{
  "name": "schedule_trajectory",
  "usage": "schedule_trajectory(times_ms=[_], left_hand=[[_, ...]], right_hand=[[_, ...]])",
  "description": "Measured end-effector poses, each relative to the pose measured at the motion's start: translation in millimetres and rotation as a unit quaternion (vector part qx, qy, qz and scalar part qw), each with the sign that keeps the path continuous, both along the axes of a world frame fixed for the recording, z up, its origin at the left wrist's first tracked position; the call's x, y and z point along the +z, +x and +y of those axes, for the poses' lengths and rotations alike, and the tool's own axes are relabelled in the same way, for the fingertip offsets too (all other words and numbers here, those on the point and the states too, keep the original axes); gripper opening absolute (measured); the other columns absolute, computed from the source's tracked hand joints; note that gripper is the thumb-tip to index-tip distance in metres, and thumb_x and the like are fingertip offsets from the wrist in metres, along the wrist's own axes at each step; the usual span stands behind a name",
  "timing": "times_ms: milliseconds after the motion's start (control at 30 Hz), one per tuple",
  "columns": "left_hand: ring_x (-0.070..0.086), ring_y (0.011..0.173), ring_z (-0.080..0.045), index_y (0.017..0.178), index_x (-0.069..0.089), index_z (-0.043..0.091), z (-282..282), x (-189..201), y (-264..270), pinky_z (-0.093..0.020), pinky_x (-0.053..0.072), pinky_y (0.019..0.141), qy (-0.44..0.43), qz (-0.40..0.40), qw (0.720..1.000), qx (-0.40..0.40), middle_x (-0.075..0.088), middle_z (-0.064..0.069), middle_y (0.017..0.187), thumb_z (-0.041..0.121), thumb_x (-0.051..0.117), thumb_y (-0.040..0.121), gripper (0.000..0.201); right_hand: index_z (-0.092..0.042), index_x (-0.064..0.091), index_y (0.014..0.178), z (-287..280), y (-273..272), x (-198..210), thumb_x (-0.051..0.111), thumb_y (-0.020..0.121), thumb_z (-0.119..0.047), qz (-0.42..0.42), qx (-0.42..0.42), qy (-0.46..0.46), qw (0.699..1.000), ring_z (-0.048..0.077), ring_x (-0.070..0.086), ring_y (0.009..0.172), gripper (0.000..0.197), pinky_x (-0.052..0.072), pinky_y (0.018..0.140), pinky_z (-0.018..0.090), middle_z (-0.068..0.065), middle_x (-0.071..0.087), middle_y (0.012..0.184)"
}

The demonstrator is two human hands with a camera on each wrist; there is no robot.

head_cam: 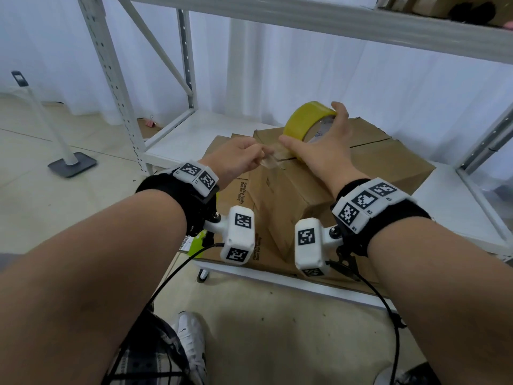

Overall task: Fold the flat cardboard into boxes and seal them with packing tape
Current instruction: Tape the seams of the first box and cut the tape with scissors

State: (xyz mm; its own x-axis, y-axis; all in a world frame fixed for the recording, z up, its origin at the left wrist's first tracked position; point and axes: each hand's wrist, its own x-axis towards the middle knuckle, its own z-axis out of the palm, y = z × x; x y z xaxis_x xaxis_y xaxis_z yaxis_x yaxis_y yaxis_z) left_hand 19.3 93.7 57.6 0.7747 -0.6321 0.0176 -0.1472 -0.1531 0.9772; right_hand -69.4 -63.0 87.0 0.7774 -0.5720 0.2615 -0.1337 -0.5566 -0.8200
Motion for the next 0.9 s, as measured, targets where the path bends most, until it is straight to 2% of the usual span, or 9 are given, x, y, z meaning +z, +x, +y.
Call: schedule_trajectory(times_ms=[133,200,267,367,467,533,633,733,900], left_hand=[[0.053,0.089,-0.015,0.101,0.061,-0.006,0.3,-3.7,1.2,-0.032,0.045,0.089,-0.005,-0.007,1.0,-0.002,0.067,0.003,0.092,0.004,0.043,0.092,0.023],[0.044,0.077,-0.022,0.092,0.065,0.008,1.7,-3.7,-1.0,-0.036,0.041,0.078,-0.004,-0.031,0.999,-0.02,0.057,-0.008,0.083,0.016,0.048,0.085,0.021],[0.033,0.072,-0.024,0.092,0.068,0.015,4.3,-5.9,-3.2,-0.037,0.032,0.072,-0.004,-0.038,0.999,-0.033,0.045,-0.011,0.08,0.028,0.05,0.077,0.027],[0.033,0.068,-0.024,0.103,0.069,0.012,6.5,-9.0,-5.5,-0.035,0.031,0.071,-0.001,-0.034,0.999,-0.03,0.044,-0.008,0.074,0.025,0.049,0.078,0.034],[0.046,0.065,-0.009,0.093,0.061,-0.009,6.1,-13.4,-3.5,-0.033,0.04,0.074,0.008,-0.049,0.999,0.009,0.058,0.006,0.078,0.017,0.048,0.081,0.031],[0.051,0.072,-0.013,0.073,0.056,0.0,6.1,-19.7,-2.6,-0.035,0.042,0.077,0.017,-0.042,0.999,0.026,0.064,-0.002,0.092,0.023,0.055,0.076,0.023],[0.058,0.084,-0.018,0.071,0.052,0.011,4.1,-29.1,-6.0,-0.027,0.05,0.079,-0.011,0.018,0.999,0.038,0.063,-0.015,0.098,0.015,0.057,0.088,0.018],[0.063,0.094,-0.015,0.072,0.048,0.012,3.6,-41.3,-9.6,-0.017,0.053,0.077,-0.06,0.051,0.996,0.047,0.064,-0.014,0.102,0.009,0.048,0.098,0.026],[0.062,0.093,-0.013,0.081,0.052,0.008,9.7,-53.8,-6.8,-0.02,0.052,0.072,-0.053,0.042,0.996,0.057,0.062,-0.003,0.092,0.01,0.048,0.097,0.017]], right_hand=[[-0.03,0.002,0.151,1.6,4.4,-2.5,0.078,0.073,-0.053,0.002,0.0,0.052,0.999,0.012,0.026,0.135,0.111,0.021,0.102,0.025,0.004,0.016,0.154],[-0.029,0.0,0.15,1.3,8.6,-2.7,0.07,0.076,-0.06,0.006,0.003,0.098,0.995,0.021,0.031,0.138,0.107,0.027,0.113,0.038,0.003,0.024,0.153],[-0.029,0.003,0.15,1.5,9.1,-0.8,0.067,0.07,-0.065,0.025,0.006,0.124,0.992,0.025,0.037,0.133,0.109,0.033,0.111,0.047,0.004,0.033,0.147],[-0.017,0.011,0.149,-4.6,8.9,2.7,0.075,0.068,-0.061,0.048,0.015,0.122,0.991,0.02,0.04,0.127,0.112,0.036,0.106,0.038,-0.001,0.038,0.131],[-0.011,0.014,0.145,-7.5,6.3,5.5,0.078,0.075,-0.049,0.058,0.031,0.094,0.993,0.011,0.037,0.114,0.103,0.034,0.093,0.029,-0.003,0.033,0.123],[-0.01,0.016,0.141,-5.4,5.2,6.7,0.079,0.076,-0.044,0.061,0.041,0.062,0.995,0.01,0.036,0.112,0.097,0.033,0.092,0.027,-0.004,0.032,0.121],[-0.01,0.016,0.138,-1.2,5.9,7.4,0.079,0.076,-0.043,0.057,0.044,0.037,0.997,0.011,0.037,0.112,0.093,0.033,0.091,0.027,-0.003,0.034,0.12],[-0.013,0.013,0.141,0.1,7.5,4.5,0.081,0.073,-0.043,0.044,0.033,0.02,0.998,0.015,0.036,0.125,0.101,0.035,0.102,0.031,-0.001,0.034,0.132],[-0.018,0.017,0.141,-1.3,4.5,-3.8,0.084,0.07,-0.03,0.0,0.022,-0.033,0.999,0.017,0.03,0.131,0.098,0.03,0.105,0.028,-0.008,0.027,0.122]])
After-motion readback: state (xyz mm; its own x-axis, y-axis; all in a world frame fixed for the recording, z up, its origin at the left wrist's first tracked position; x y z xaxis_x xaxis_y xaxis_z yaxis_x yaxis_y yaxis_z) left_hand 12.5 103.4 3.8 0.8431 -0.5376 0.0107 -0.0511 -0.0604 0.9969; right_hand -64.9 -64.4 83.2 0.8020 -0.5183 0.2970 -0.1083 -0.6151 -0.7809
